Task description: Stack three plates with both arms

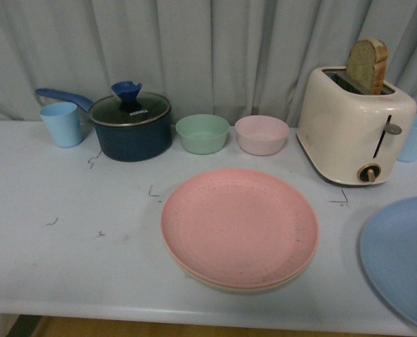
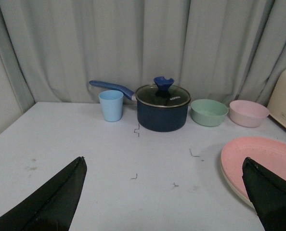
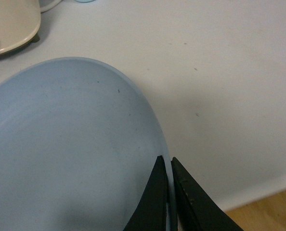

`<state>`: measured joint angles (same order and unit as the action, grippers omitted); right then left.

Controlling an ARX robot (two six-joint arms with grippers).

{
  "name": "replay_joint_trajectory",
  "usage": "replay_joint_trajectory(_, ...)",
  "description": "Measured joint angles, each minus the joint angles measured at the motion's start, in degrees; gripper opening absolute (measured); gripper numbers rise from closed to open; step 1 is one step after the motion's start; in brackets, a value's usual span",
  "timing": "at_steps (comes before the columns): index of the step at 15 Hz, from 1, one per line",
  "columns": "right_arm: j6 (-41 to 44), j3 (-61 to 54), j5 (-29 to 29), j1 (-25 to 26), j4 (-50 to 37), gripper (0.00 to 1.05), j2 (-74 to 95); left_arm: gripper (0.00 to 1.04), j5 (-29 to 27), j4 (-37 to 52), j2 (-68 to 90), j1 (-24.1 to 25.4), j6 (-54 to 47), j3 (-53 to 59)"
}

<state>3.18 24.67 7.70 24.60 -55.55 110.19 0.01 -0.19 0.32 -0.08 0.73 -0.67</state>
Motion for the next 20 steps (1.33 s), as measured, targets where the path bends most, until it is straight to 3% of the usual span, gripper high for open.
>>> replay_joint_trajectory(2,1.0,-4.8,4.6,3.9,8.2,0.03,-12.7,0.98,0.0,0.0,0.0,0.0,0.0,0.0)
replay_joint_trajectory(4,-2.6,-7.4,9.6,-4.0,16.9,0.03,-28.4,0.98,0.0,0.0,0.0,0.0,0.0,0.0)
replay_joint_trajectory(5,-5.0,-7.5,9.9,-8.1,16.8,0.03,-32.3,0.98,0.0,0.0,0.0,0.0,0.0,0.0)
replay_joint_trajectory(11,-10.1,-6.4,7.7,-17.3,12.9,0.03,-33.9,0.98,0.0,0.0,0.0,0.0,0.0,0.0)
replay_joint_trajectory(12,-11.7,-5.6,5.7,-21.2,10.8,0.03,-31.8,0.98,0.0,0.0,0.0,0.0,0.0,0.0)
replay_joint_trajectory(13,-16.8,3.2,-4.3,-38.0,9.1,0.03,-16.2,0.98,0.0,0.0,0.0,0.0,0.0,0.0)
replay_joint_trajectory(14,-21.5,17.9,-11.3,-45.2,15.3,0.03,-3.5,0.98,0.0,0.0,0.0,0.0,0.0,0.0)
replay_joint_trajectory(20,-22.9,21.3,-14.4,-41.3,16.1,0.03,5.4,0.98,0.0,0.0,0.0,0.0,0.0,0.0)
